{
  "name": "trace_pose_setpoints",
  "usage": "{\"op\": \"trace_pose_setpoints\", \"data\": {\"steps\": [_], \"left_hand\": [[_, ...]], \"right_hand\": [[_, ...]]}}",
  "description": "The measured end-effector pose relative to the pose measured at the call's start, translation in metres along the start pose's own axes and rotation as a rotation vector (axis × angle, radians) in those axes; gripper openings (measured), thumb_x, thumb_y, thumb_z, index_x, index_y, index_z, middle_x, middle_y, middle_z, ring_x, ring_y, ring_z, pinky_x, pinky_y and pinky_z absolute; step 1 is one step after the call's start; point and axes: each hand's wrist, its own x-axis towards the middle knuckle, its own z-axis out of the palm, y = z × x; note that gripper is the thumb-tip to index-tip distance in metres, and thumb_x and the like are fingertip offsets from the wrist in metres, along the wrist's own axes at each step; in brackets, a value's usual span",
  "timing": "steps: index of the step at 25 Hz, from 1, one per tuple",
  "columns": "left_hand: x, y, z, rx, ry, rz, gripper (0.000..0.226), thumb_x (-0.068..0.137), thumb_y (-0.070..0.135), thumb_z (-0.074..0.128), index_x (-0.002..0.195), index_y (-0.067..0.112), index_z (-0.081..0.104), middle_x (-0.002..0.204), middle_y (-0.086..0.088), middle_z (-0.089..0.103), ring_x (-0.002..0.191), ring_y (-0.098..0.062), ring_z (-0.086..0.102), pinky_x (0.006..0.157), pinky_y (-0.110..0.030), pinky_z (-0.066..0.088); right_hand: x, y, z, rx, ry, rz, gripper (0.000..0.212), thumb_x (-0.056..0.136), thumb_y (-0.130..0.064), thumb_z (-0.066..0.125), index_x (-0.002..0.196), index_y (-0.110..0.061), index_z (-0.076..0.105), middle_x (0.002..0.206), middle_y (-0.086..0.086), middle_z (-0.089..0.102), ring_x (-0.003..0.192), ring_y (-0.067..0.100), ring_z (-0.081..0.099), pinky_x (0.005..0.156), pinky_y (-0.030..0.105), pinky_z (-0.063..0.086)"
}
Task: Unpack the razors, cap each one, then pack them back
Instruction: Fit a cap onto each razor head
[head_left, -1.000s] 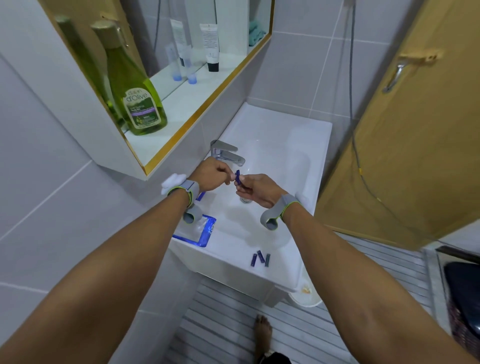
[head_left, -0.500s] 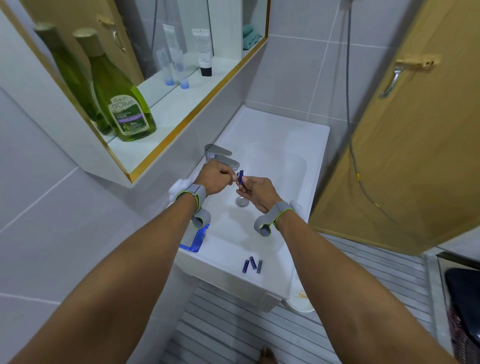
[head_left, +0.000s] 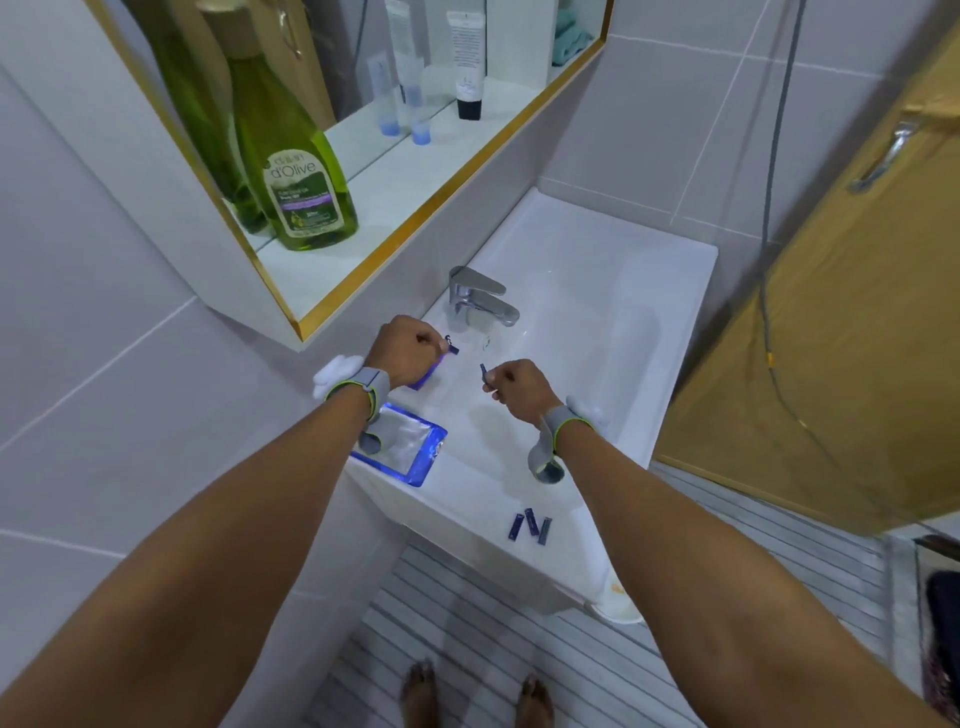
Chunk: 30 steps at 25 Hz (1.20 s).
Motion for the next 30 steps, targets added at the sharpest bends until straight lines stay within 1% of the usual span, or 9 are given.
{"op": "trace_pose_setpoints", "data": {"steps": [4, 7, 10, 14, 17, 20, 23, 26, 30], "left_hand": [[0.008, -0.045, -0.023, 0.022, 0.036, -0.049, 0.022, 0.091, 0.016, 0.058, 0.09, 0.007, 0.078, 0.1, -0.008, 0.077, 0.094, -0.023, 0.069, 0.089, -0.027, 0.054], [0.009, -0.068, -0.026, -0.018, -0.016, -0.001, 0.027, 0.098, 0.016, 0.055, 0.097, -0.007, 0.069, 0.088, -0.015, 0.066, 0.071, -0.017, 0.059, 0.064, -0.01, 0.045], [0.015, -0.092, -0.022, 0.007, -0.041, -0.001, 0.026, 0.1, 0.024, 0.053, 0.102, 0.002, 0.066, 0.086, -0.012, 0.056, 0.059, -0.003, 0.044, 0.049, 0.003, 0.035], [0.025, -0.108, -0.014, 0.014, -0.104, 0.023, 0.033, 0.1, 0.034, 0.05, 0.104, 0.006, 0.067, 0.085, -0.002, 0.063, 0.062, -0.002, 0.05, 0.053, -0.003, 0.035], [0.031, -0.081, 0.004, -0.087, -0.145, 0.116, 0.03, 0.097, 0.029, 0.056, 0.093, 0.003, 0.071, 0.081, -0.01, 0.069, 0.063, -0.013, 0.057, 0.058, -0.013, 0.041], [0.032, -0.045, 0.031, -0.108, -0.232, 0.197, 0.028, 0.095, 0.027, 0.058, 0.093, 0.004, 0.074, 0.078, -0.011, 0.069, 0.07, -0.015, 0.06, 0.054, -0.006, 0.04], [0.026, -0.01, 0.064, -0.114, -0.337, 0.272, 0.027, 0.094, 0.027, 0.059, 0.092, 0.004, 0.074, 0.078, -0.011, 0.07, 0.07, -0.016, 0.06, 0.058, -0.013, 0.044], [0.019, 0.01, 0.091, -0.133, -0.419, 0.317, 0.026, 0.094, 0.026, 0.061, 0.091, 0.004, 0.074, 0.079, -0.012, 0.07, 0.063, -0.011, 0.06, 0.054, -0.004, 0.04], [0.011, 0.01, 0.108, -0.082, -0.46, 0.343, 0.028, 0.094, 0.029, 0.06, 0.091, 0.005, 0.073, 0.077, -0.012, 0.071, 0.066, -0.011, 0.059, 0.052, -0.001, 0.037]], "right_hand": [[0.008, 0.001, 0.078, -0.583, -0.091, -0.081, 0.025, 0.083, -0.001, 0.049, 0.1, -0.01, 0.065, 0.11, 0.014, 0.066, 0.101, 0.034, 0.061, 0.083, 0.036, 0.049], [0.011, 0.008, 0.133, -0.836, -0.123, -0.163, 0.024, 0.091, -0.014, 0.049, 0.112, -0.007, 0.059, 0.118, 0.016, 0.056, 0.111, 0.035, 0.054, 0.085, 0.04, 0.046], [0.014, 0.017, 0.17, -0.983, -0.118, -0.235, 0.029, 0.096, -0.026, 0.047, 0.113, -0.005, 0.059, 0.118, 0.016, 0.05, 0.11, 0.036, 0.051, 0.084, 0.044, 0.045], [0.006, 0.014, 0.169, -0.736, -0.033, -0.248, 0.026, 0.093, -0.027, 0.053, 0.103, -0.006, 0.065, 0.11, 0.016, 0.054, 0.098, 0.034, 0.055, 0.078, 0.041, 0.046], [-0.009, 0.018, 0.115, -0.454, 0.072, -0.081, 0.017, 0.089, -0.025, 0.057, 0.092, -0.012, 0.068, 0.099, 0.009, 0.066, 0.085, 0.027, 0.061, 0.075, 0.036, 0.048], [-0.031, 0.04, 0.047, -0.465, 0.148, 0.061, 0.011, 0.084, -0.023, 0.064, 0.085, -0.014, 0.071, 0.094, 0.009, 0.073, 0.086, 0.027, 0.067, 0.079, 0.036, 0.053], [-0.067, 0.072, 0.001, -0.568, 0.146, 0.295, 0.005, 0.08, -0.018, 0.069, 0.084, -0.016, 0.072, 0.099, 0.009, 0.073, 0.09, 0.029, 0.069, 0.082, 0.037, 0.056], [-0.101, 0.099, -0.009, -0.586, 0.146, 0.465, 0.028, 0.073, -0.025, 0.079, 0.096, -0.012, 0.07, 0.106, 0.01, 0.07, 0.098, 0.026, 0.067, 0.085, 0.033, 0.055], [-0.121, 0.107, -0.002, -0.548, 0.123, 0.481, 0.055, 0.054, -0.029, 0.091, 0.1, -0.013, 0.067, 0.102, 0.008, 0.069, 0.094, 0.024, 0.066, 0.081, 0.03, 0.055]]}}
